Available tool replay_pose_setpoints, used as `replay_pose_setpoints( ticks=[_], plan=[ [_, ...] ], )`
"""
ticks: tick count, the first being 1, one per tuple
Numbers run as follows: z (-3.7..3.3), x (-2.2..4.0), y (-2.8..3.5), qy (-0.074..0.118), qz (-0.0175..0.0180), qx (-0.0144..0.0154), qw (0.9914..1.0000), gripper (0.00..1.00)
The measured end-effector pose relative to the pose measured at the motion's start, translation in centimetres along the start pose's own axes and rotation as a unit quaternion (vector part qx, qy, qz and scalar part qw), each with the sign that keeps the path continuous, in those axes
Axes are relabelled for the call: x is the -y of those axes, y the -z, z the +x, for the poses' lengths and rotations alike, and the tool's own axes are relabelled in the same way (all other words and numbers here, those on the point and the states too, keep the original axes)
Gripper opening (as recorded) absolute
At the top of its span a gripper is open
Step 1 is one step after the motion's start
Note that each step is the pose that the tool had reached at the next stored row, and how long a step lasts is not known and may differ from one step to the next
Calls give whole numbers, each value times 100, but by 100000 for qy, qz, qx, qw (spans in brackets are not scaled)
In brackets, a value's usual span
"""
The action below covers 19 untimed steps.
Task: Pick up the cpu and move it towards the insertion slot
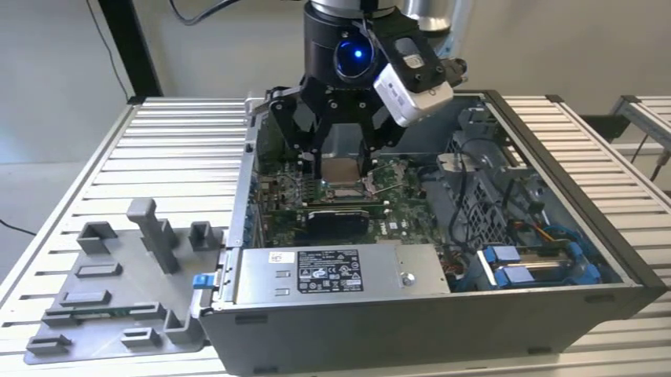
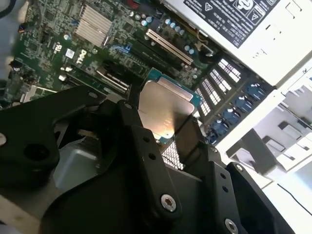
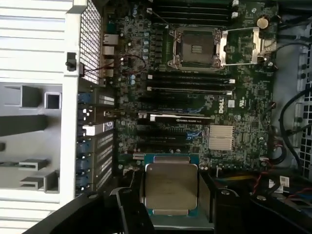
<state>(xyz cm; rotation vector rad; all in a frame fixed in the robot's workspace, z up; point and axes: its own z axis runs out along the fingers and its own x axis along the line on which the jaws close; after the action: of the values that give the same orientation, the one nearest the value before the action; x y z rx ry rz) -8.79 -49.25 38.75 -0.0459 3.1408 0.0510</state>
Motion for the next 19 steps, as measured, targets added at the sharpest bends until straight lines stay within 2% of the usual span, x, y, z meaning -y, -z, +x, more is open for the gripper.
replay_pose_setpoints(
  ticks=[4,11,17,19],
  plan=[
    [-102,3,0,1,0,0,100000,0],
    [-108,1,-1,1,-7,1,100000,0],
    [-224,-28,-1,0,0,-2,100000,0],
    [-261,-57,-3,1,-5,2,100000,0]
  ],
)
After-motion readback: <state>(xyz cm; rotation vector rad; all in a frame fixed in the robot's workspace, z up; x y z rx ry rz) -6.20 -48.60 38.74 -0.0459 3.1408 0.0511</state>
